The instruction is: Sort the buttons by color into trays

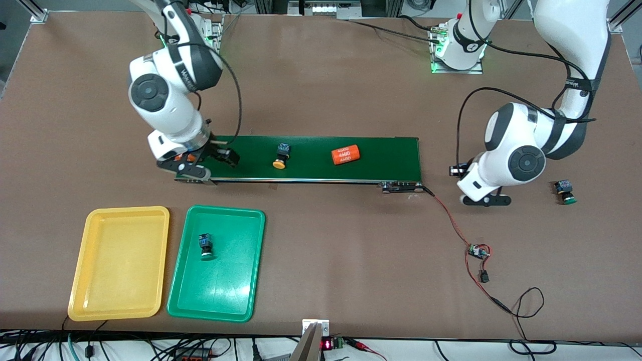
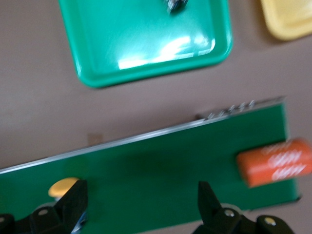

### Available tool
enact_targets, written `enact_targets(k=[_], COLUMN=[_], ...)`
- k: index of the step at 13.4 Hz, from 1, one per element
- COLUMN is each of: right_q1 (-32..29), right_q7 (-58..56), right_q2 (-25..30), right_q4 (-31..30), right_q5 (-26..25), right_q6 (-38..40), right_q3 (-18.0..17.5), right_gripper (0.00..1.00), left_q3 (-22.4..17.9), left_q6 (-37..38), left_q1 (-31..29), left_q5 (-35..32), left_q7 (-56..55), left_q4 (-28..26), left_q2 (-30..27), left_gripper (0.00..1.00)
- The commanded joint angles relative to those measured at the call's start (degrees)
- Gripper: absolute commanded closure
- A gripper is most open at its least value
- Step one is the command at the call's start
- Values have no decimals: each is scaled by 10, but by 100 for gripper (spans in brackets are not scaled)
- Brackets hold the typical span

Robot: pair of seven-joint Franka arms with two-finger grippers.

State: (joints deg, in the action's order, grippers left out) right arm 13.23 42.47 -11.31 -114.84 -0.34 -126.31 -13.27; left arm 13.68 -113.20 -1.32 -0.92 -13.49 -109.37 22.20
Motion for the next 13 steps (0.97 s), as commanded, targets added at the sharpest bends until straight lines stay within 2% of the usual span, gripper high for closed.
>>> enact_targets(k=[1, 5, 7, 8, 9, 10, 13], right_q1=[-12, -7, -3, -2, -1, 0, 5], right_q7=[32, 41, 45, 45, 45, 45, 45], right_q2=[1, -20, -42, -50, -56, -64, -84], right_q4=[-13, -13, -13, -13, -13, -13, -12], right_q5=[9, 8, 3, 0, -2, -2, -3], right_q6=[-9, -29, -53, -62, -71, -78, -100], right_q3=[-47, -69, -71, -72, -71, -71, -71], right_gripper=[0, 0, 0, 0, 0, 0, 0], left_q3=[48, 122, 126, 126, 126, 125, 124], left_q6=[17, -28, -64, -72, -72, -70, -65], left_q1=[-4, 10, 28, 32, 32, 32, 24], left_q5=[54, 112, 112, 112, 112, 112, 112], left_q7=[-13, -46, -67, -67, -68, -63, -66], left_q4=[8, 3, -1, -3, -3, -2, 2], left_q2=[3, 25, 43, 48, 47, 43, 8], left_gripper=[75, 75, 74, 68, 46, 0, 0])
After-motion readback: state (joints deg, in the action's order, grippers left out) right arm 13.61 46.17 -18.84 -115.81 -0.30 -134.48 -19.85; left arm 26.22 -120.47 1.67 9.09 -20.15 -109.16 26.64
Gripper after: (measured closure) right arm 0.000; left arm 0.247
